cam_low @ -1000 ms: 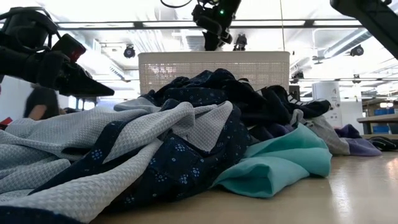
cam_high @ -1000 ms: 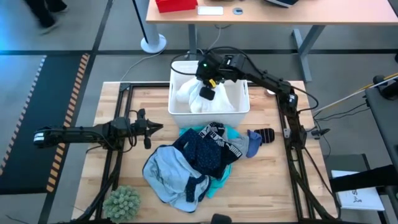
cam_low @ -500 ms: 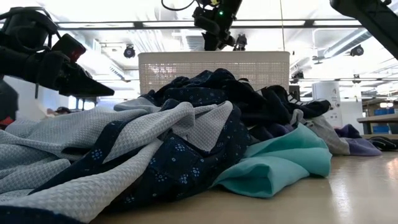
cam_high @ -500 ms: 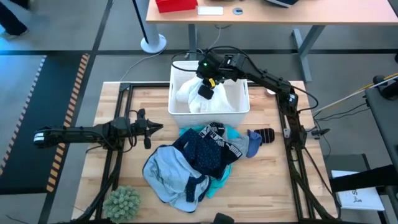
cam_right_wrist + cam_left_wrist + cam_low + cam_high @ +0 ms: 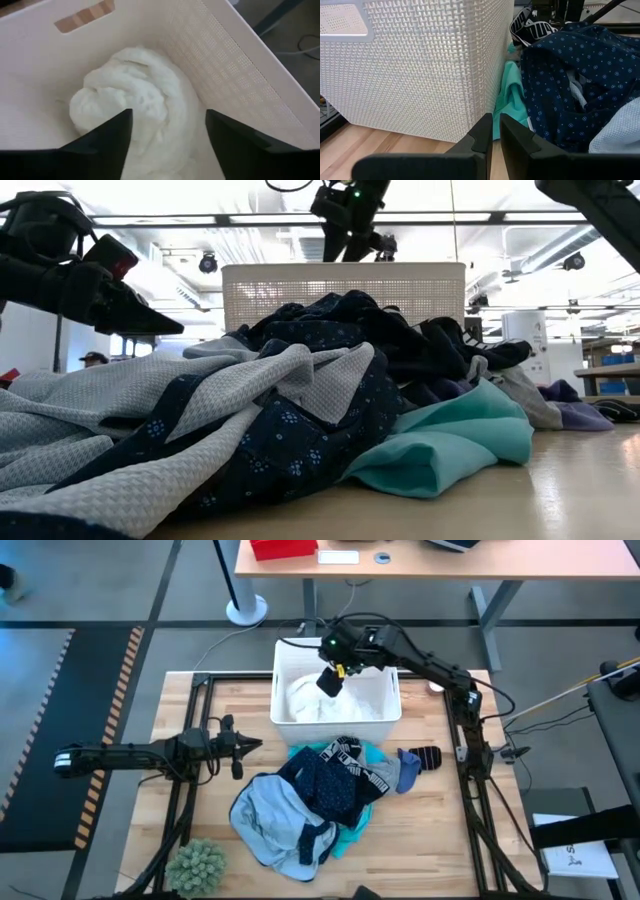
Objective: Sort clothes
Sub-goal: Put the white dress into the white bin
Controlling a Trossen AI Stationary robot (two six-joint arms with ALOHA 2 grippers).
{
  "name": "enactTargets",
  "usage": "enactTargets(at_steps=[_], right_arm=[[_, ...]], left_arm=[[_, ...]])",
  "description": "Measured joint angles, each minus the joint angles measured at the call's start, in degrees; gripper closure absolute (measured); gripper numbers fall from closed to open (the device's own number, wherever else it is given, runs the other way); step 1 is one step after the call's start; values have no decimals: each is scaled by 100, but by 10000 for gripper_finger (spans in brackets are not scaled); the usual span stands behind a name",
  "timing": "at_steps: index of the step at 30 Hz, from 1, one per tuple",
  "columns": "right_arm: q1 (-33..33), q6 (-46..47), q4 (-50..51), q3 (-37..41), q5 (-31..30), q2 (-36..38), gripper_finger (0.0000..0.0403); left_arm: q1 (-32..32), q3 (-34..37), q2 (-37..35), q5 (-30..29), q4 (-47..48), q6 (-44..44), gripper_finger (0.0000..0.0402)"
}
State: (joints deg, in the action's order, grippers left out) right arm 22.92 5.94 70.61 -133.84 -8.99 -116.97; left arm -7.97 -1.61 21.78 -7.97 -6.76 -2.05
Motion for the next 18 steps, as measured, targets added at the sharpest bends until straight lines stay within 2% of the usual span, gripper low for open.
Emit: enactTargets(at_steps=[4,8,11,17,18], right_arm=[[0,-59,207,-34,2,39,138],[0,-430,462,-57,4,44,156],[0,-810,596,-57,21,44,207],[111,-1677,664,170,703,21,374],[151,-1818,603,278,831,10,387]], left_arm=[[2,0,0,0,0,1,380],[1,0,0,0,0,1,380],[2,1,0,0,0,1,380],[0,0,0,0,-2,1,380],[2,0,0,0,-2,-1,380]])
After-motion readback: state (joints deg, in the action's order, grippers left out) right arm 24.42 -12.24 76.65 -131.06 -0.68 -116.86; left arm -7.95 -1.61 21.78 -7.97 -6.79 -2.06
